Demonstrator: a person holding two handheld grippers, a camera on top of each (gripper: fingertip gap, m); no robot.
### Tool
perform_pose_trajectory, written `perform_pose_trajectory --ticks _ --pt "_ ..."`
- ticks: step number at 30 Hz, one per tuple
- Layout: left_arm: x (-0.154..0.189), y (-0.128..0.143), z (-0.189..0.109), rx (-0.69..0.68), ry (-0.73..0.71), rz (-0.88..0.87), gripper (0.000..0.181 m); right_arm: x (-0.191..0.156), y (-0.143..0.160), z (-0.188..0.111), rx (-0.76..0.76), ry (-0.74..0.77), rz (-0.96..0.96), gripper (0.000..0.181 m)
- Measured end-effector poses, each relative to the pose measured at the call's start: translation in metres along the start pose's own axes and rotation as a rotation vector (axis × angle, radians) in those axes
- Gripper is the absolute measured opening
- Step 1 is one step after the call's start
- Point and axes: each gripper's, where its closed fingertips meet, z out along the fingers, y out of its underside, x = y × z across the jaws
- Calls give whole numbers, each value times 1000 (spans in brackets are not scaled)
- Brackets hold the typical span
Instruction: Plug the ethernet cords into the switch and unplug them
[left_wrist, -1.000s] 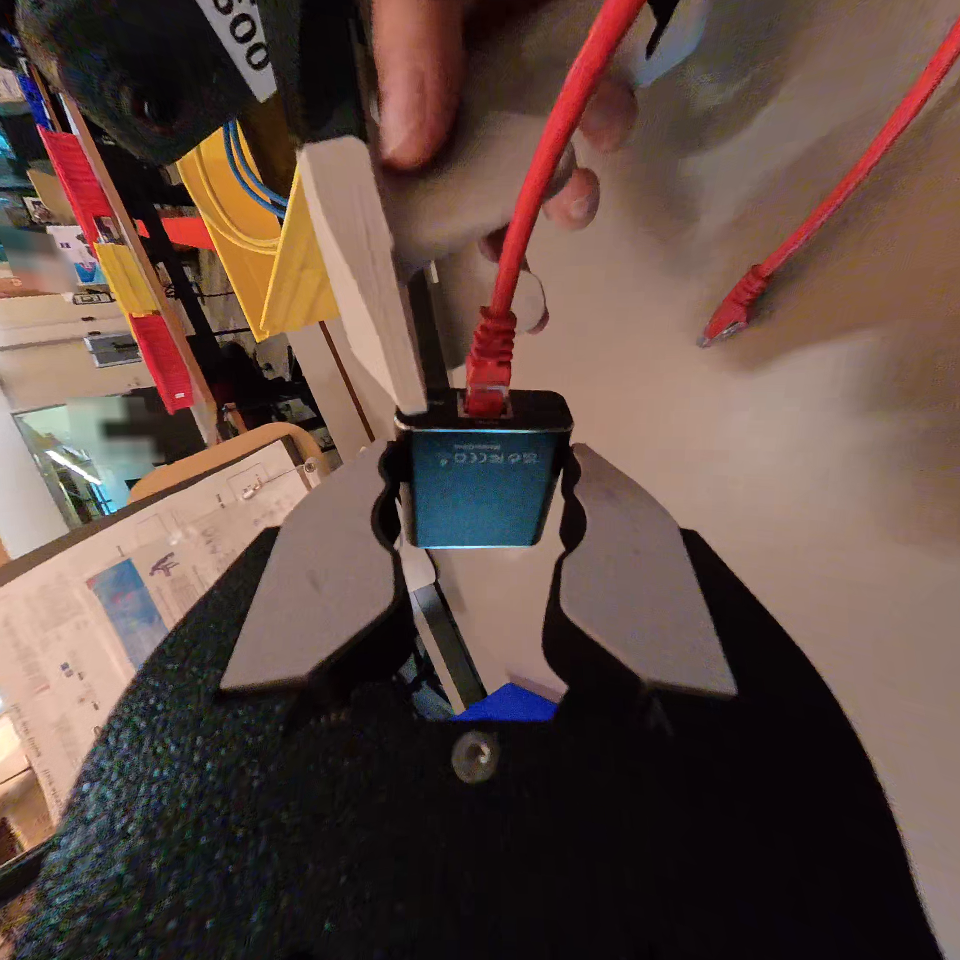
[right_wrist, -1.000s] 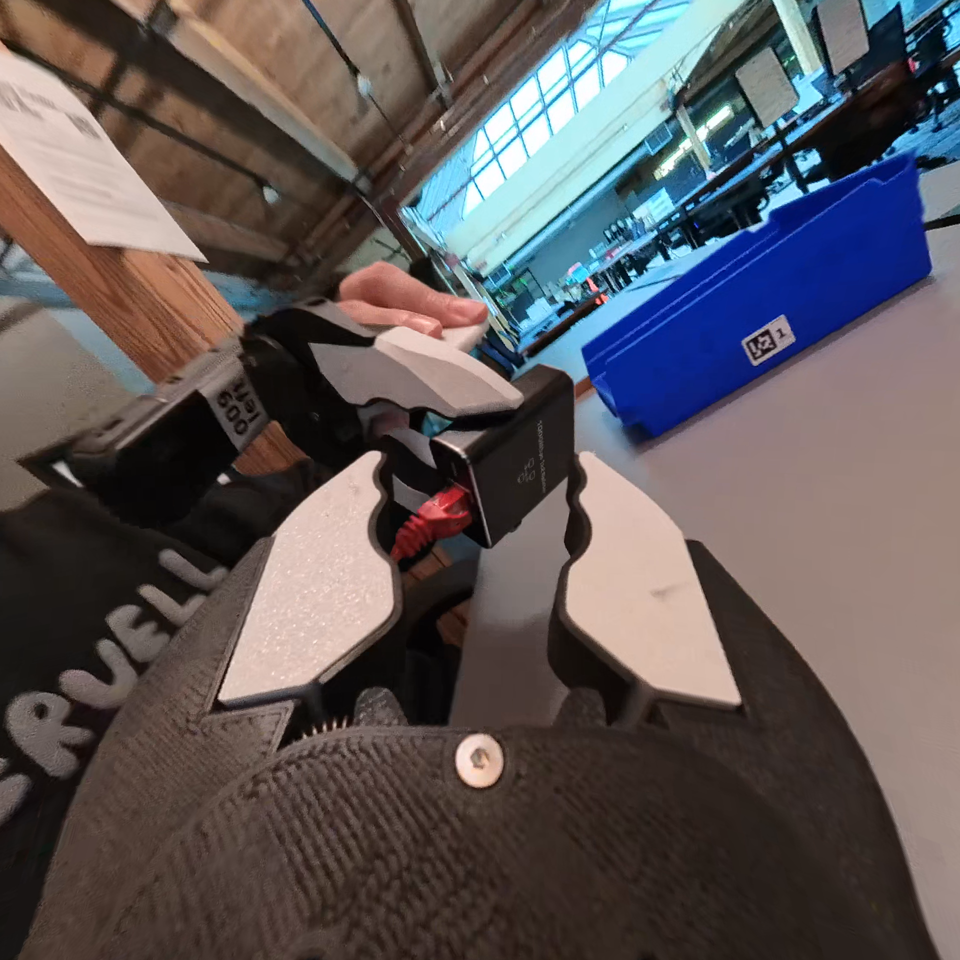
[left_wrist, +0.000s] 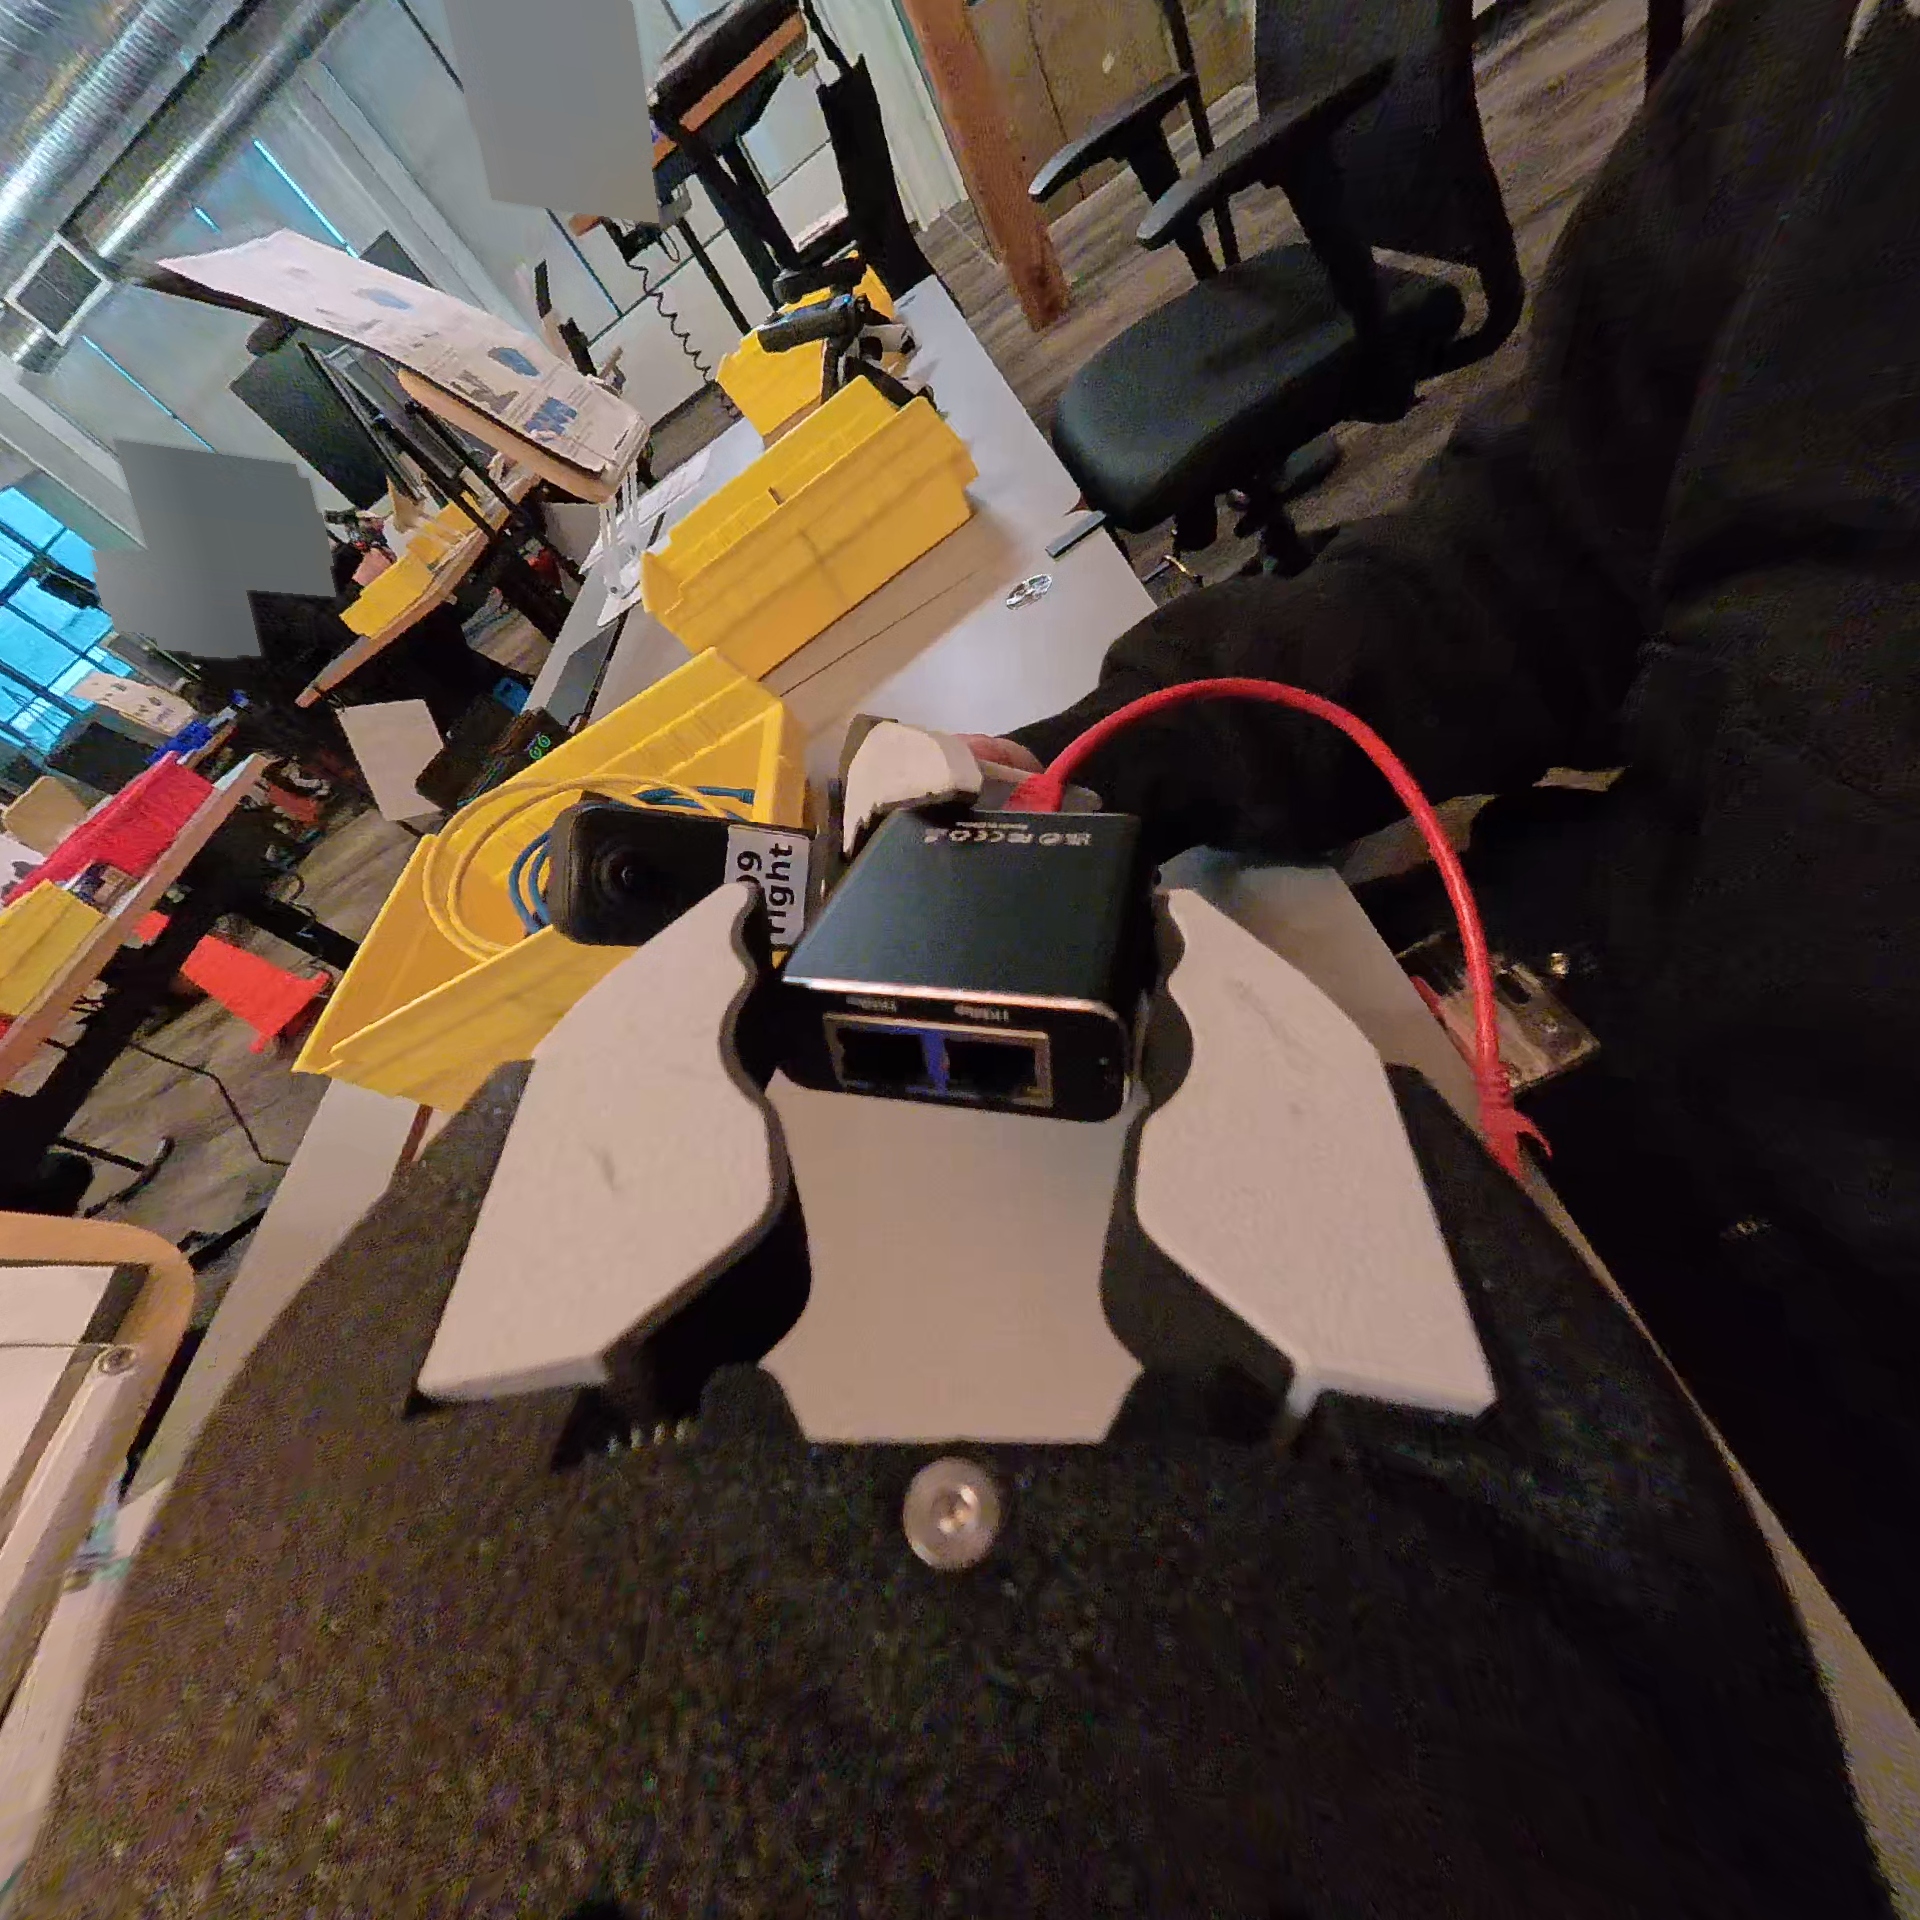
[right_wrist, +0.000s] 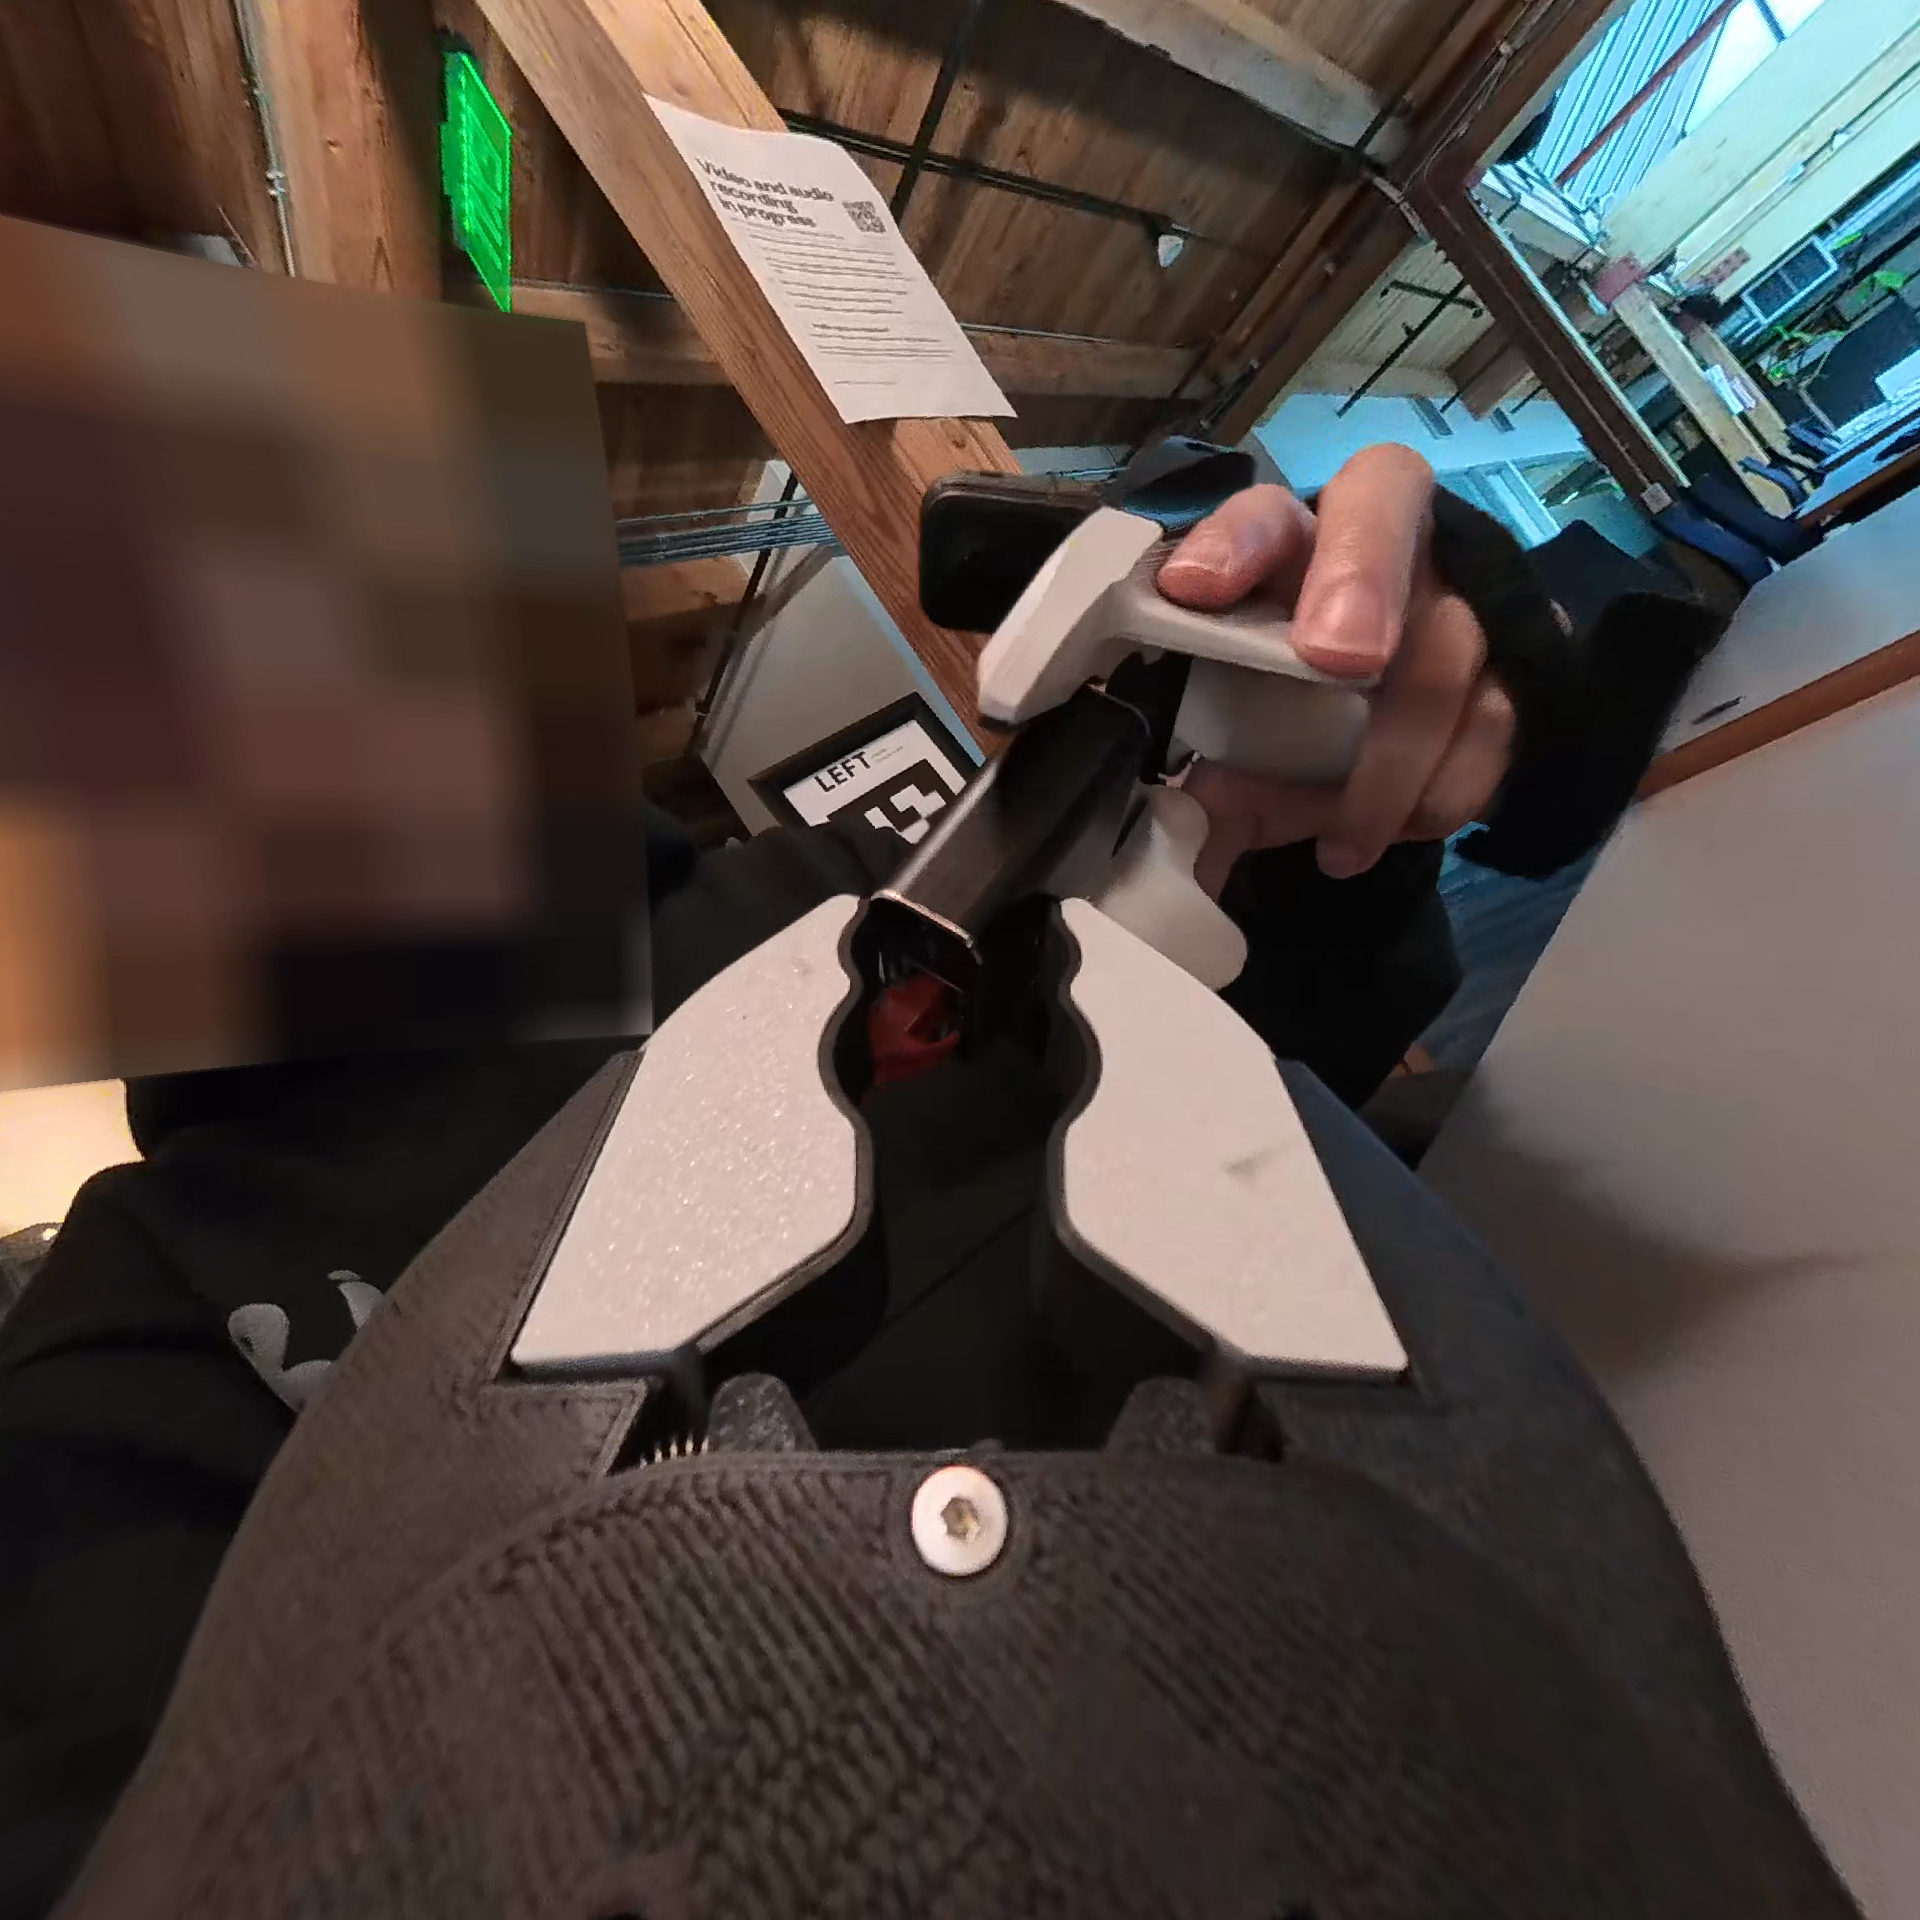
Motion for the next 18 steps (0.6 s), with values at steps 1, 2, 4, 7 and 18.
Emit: perform_pose_trajectory --ticks 1,2,4,7,18 --pt "1 1 0 15 9 -25 68 0 1 1 -4 1 -12 30" --pt "2 2 -1 21 18 -45 68 0 2 1 -14 6 -13 30" --pt "3 4 -1 24 24 -78 67 2 4 1 -21 17 -14 30" --pt "5 5 1 29 25 -101 67 1 6 -1 -31 9 -4 30" --pt "-1 24 0 -59 -39 -153 68 14 0 -8 18 78 25 29"
